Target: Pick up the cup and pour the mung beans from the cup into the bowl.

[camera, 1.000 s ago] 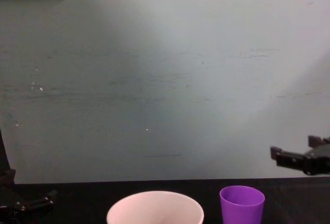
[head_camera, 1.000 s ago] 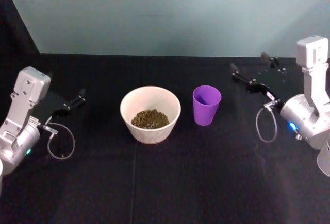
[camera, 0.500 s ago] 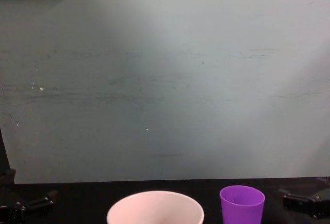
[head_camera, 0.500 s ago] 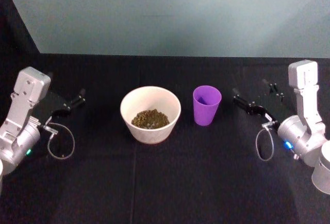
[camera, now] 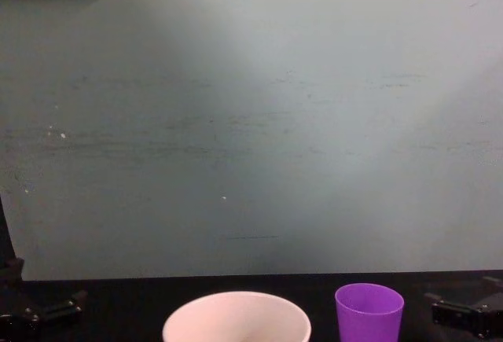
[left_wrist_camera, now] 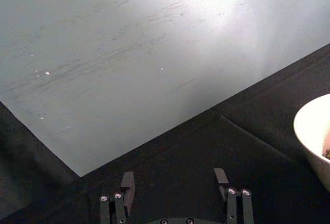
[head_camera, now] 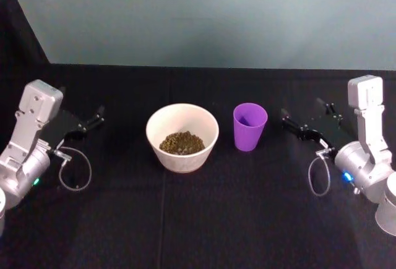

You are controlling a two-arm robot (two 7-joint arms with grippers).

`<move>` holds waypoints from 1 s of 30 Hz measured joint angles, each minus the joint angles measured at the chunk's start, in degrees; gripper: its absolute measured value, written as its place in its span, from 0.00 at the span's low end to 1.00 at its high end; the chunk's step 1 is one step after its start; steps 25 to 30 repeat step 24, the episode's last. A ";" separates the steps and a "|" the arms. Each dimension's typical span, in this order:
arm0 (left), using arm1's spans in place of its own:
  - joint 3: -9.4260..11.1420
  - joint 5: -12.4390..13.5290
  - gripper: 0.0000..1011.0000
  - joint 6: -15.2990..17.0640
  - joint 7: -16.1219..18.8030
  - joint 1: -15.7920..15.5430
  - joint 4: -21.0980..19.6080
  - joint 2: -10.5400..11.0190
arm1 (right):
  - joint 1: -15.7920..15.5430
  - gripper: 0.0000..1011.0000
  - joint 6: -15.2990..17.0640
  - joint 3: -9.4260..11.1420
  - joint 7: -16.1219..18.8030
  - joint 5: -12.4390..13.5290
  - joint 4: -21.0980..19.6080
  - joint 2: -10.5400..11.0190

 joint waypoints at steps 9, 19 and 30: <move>0.00 0.00 0.99 0.00 0.00 0.00 0.00 0.00 | 0.05 0.99 -0.04 -0.07 0.00 0.00 -0.04 0.04; 0.00 0.00 0.99 0.00 0.00 0.00 0.00 0.00 | 0.08 0.99 -0.07 -0.12 0.02 0.00 -0.05 0.05; 0.00 0.00 0.99 0.00 0.00 0.00 0.00 0.00 | 0.08 0.99 -0.08 -0.12 0.03 0.00 -0.04 0.05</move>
